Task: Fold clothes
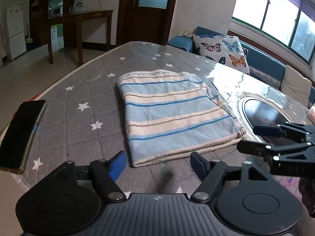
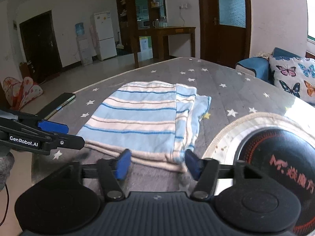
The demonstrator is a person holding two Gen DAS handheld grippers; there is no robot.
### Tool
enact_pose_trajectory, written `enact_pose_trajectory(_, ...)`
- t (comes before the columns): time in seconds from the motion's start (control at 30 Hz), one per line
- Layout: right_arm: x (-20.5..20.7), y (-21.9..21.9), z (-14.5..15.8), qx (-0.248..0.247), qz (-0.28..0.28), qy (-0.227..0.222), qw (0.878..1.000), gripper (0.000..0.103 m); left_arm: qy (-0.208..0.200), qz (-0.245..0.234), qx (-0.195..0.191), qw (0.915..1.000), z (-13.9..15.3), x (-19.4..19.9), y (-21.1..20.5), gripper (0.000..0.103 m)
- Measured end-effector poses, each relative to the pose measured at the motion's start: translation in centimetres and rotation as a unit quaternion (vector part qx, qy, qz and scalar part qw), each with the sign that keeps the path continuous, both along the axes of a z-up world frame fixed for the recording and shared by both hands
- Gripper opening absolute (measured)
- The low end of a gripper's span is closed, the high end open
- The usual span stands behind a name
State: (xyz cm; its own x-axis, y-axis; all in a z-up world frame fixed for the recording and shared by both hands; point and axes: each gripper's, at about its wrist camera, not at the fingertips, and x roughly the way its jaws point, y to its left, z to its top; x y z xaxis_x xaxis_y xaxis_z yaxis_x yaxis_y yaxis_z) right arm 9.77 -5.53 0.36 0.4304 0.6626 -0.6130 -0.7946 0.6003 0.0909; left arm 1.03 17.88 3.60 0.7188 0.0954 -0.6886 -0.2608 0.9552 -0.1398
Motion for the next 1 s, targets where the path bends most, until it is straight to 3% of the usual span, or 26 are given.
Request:
enact_pose_trajectory(0.07, -0.6, -0.5, -0.2, 0.002, -0.003, 0.0, 1.0, 0.071, -0.003, 0.004, 0.002, 1.0, 0.1, -0.4, -0.3, 0.084)
enact_pose_trajectory(0.13, -1.0, -0.8, -0.4, 0.0, -0.005, 0.002, 1.0, 0.084, -0.006, 0.004, 0.005, 1.0, 0.2, -0.7, -0.6, 0.089)
enact_pose_trajectory(0.2, -1.5, -1.1, -0.5, -0.001, -0.007, 0.002, 1.0, 0.084, -0.01, 0.004, 0.006, 0.9999, 0.2, -1.1, -0.9, 0.098)
enact_pose_trajectory(0.3, -2.1, -1.6, -0.6, 0.003, -0.013, 0.001, 1.0, 0.092, -0.016, 0.002, 0.007, 0.9998, 0.3, -1.8, -1.4, 0.103)
enact_pose_trajectory(0.53, -3.4, -2.5, -0.6, 0.008, -0.031, -0.002, 0.999, 0.103, -0.013, 0.008, 0.014, 0.9998, 0.1, -2.9, -2.0, 0.103)
enact_pose_trajectory(1.0, -5.1, -2.9, -1.2, -0.003, -0.056, 0.007, 0.998, 0.103, 0.005, 0.025, 0.015, 0.9996, -0.8, -3.9, -2.9, 0.103)
